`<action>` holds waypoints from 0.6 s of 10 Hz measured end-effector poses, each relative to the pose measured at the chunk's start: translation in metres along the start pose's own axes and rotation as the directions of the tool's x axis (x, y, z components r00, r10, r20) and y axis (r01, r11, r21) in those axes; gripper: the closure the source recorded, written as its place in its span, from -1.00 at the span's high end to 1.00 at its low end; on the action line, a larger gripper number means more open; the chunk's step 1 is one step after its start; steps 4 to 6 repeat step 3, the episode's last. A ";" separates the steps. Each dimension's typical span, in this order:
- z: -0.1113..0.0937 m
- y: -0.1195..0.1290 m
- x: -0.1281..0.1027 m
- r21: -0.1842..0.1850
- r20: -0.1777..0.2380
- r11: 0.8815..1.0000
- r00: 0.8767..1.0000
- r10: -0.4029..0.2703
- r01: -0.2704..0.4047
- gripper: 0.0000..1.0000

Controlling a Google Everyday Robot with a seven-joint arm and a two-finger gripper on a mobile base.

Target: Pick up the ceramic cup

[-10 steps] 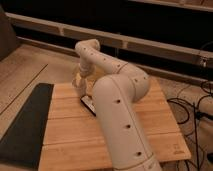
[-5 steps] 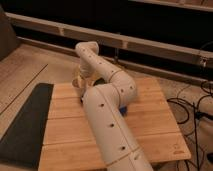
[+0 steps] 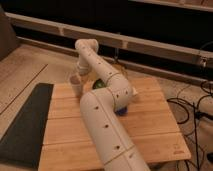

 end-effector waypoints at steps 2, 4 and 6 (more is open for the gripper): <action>-0.035 -0.005 -0.011 0.042 0.050 0.999 0.999 -0.013 0.011 -1.00; -0.058 -0.009 -0.018 0.072 0.083 0.997 0.996 -0.015 0.009 -1.00; -0.058 -0.009 -0.018 0.072 0.083 0.997 0.996 -0.015 0.009 -1.00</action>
